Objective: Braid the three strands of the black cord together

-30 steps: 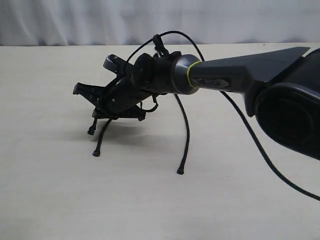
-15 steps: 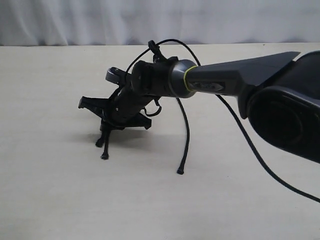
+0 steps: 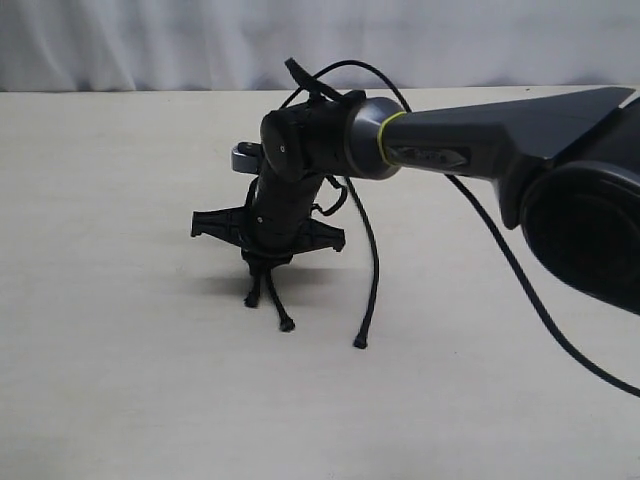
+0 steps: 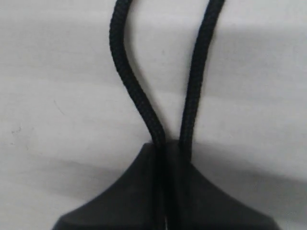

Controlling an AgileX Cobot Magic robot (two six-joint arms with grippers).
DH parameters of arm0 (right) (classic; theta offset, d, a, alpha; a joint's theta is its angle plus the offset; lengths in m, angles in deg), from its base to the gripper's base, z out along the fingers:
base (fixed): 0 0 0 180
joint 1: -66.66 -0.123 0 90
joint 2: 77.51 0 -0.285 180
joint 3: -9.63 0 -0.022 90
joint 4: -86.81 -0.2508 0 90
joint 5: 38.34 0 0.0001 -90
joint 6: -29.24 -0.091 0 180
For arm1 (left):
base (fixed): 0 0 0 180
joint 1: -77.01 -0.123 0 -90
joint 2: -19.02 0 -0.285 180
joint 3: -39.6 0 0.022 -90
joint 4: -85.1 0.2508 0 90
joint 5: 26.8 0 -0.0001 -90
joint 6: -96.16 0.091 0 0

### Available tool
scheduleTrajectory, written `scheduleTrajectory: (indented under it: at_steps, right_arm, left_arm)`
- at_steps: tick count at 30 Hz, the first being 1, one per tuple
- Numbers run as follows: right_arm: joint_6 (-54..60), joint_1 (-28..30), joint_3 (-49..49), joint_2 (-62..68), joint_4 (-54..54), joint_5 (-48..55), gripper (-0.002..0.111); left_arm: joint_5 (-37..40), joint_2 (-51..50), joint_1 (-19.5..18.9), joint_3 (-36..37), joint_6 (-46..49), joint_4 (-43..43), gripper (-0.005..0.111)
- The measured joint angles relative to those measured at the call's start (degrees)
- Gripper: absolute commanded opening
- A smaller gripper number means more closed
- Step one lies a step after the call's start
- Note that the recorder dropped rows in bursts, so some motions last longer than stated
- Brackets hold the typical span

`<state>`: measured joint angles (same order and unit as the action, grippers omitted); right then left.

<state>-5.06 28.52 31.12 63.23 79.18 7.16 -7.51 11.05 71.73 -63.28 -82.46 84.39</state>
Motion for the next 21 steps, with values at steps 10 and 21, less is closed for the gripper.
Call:
scheduleTrajectory:
  at_steps: [10,21]
  right_arm:
    - [-0.1,0.0,-0.08,-0.23,0.39,1.01,0.031]
    - [-0.43,0.0,-0.7,-2.23,0.39,2.16,0.05]
  left_arm:
    - [0.0,0.0,0.0,0.0,0.0,0.0,0.0]
    - [0.0,0.0,0.0,0.0,0.12,0.0,0.0]
